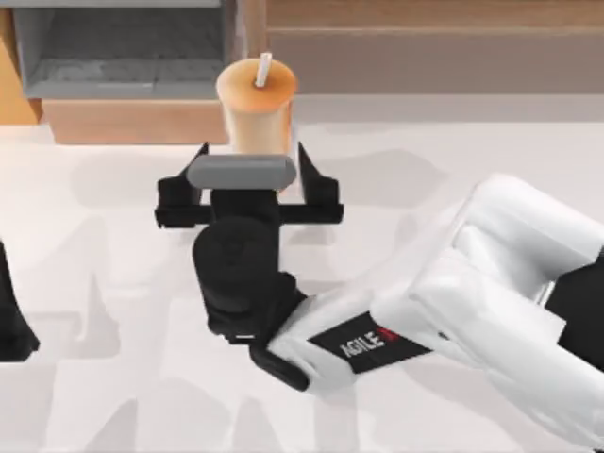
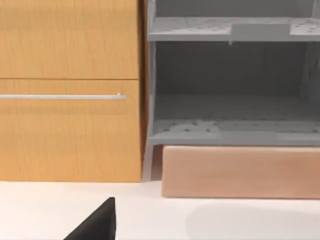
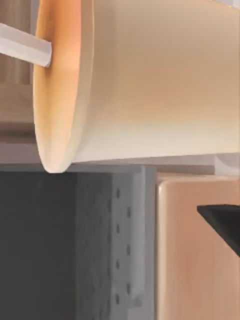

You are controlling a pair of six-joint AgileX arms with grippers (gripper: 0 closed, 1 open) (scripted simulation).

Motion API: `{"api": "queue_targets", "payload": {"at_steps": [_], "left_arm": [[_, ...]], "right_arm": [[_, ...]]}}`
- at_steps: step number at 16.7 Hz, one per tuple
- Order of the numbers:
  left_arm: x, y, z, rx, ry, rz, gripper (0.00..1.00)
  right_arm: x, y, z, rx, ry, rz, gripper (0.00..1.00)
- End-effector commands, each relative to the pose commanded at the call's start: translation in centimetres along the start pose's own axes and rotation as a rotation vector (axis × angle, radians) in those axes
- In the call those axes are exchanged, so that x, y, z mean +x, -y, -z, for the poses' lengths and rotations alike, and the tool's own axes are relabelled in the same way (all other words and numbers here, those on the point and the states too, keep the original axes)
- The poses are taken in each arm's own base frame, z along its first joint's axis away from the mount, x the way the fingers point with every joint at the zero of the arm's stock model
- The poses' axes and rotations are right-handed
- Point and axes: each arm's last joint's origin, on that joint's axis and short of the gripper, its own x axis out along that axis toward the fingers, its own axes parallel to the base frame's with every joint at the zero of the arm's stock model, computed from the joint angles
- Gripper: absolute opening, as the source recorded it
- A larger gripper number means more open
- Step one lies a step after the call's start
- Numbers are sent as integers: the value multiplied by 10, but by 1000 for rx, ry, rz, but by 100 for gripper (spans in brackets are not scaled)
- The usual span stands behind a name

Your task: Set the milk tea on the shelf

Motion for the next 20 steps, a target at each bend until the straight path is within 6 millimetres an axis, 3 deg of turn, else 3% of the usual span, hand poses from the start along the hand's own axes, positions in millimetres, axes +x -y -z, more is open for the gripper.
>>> {"api": "queue_targets", "payload": {"at_steps": [6,11,20], "left_arm": [[0,0,0,0,0,0,100],[0,0,0,0,0,0,100],[0,0,0,0,0,0,100]], "right_arm": [[56,1,0,0,0,0,100],[61,2,0,0,0,0,100],[61,2,0,0,0,0,32]]}}
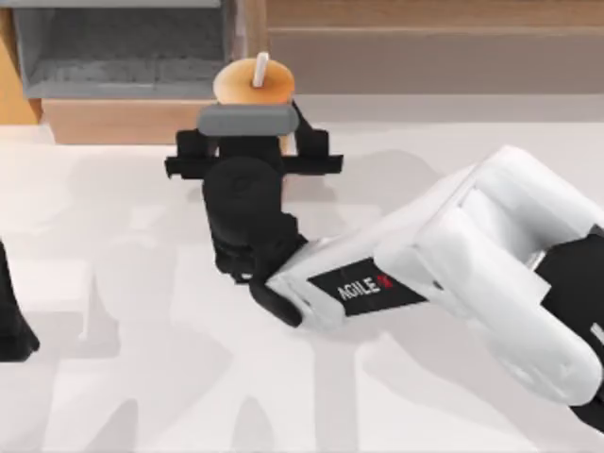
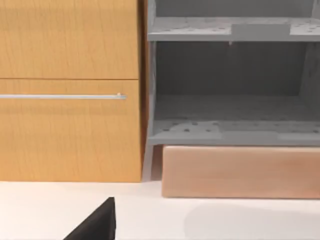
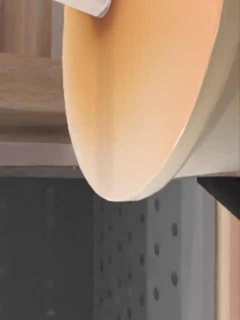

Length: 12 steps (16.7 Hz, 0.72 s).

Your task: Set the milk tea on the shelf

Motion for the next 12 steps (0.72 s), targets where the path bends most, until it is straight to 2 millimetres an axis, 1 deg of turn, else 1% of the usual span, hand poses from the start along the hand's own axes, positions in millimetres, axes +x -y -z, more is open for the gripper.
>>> {"api": "queue_targets", "payload": {"at_steps": [4,5,12], "left_arm": [[0,0,0,0,0,0,100],[0,0,0,0,0,0,100],[0,0,0,0,0,0,100]], "right_arm": [[0,0,0,0,0,0,2],[0,0,0,0,0,0,0],[0,0,0,0,0,0,0]]}}
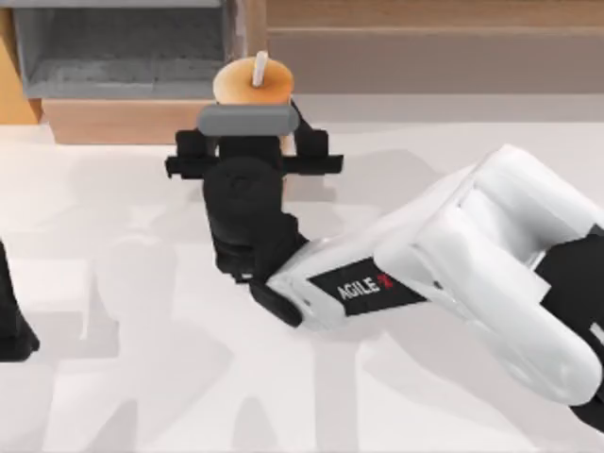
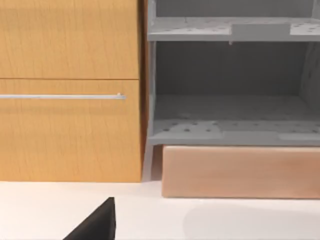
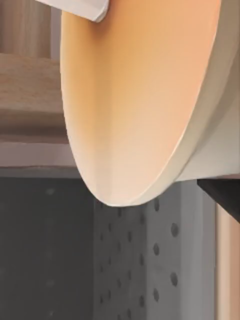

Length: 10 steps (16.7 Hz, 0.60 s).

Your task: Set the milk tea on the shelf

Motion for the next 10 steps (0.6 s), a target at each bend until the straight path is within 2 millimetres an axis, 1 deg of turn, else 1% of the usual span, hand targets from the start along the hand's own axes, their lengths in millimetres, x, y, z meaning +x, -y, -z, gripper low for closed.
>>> {"api": "queue_targets", "payload": {"at_steps": [6,10], "left_arm": [[0,0,0,0,0,0,100],[0,0,0,0,0,0,100]], "right_arm": [[-1,-1,-11,2,1,-3,0],[-1,-1,-9,3,0,-4,0]]}}
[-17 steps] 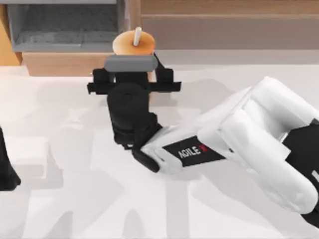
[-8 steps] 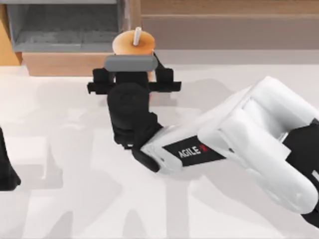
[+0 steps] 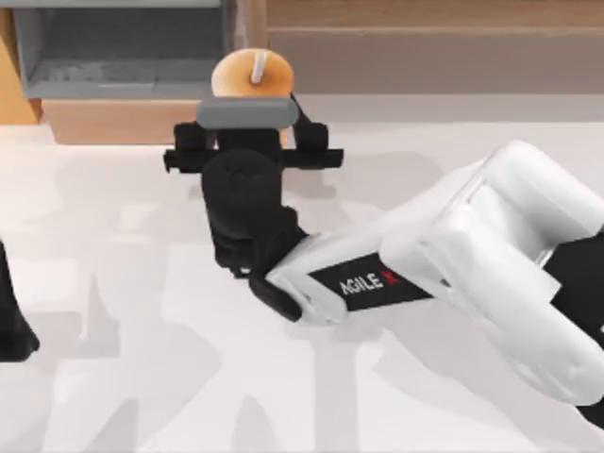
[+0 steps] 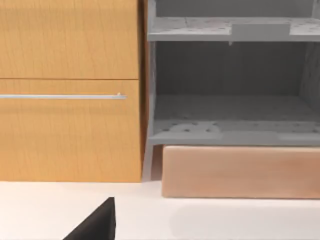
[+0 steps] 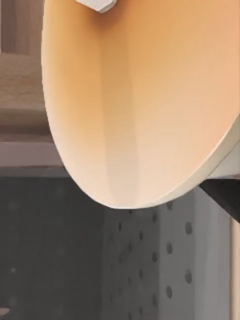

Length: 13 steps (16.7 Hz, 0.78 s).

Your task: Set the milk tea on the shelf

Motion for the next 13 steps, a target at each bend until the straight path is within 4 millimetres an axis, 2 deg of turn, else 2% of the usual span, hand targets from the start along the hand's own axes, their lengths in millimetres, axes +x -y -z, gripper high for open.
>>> {"api": "queue_targets", "payload": {"at_steps": [7,10,13], "left_arm": [[0,0,0,0,0,0,100],[0,0,0,0,0,0,100],[0,0,0,0,0,0,100]], "right_arm": [[-9,-5,-63,32,17,-28,0],[-9,5,-94,18,-4,-31,0],[-2,24,-126,1,-32,-21,0]]}}
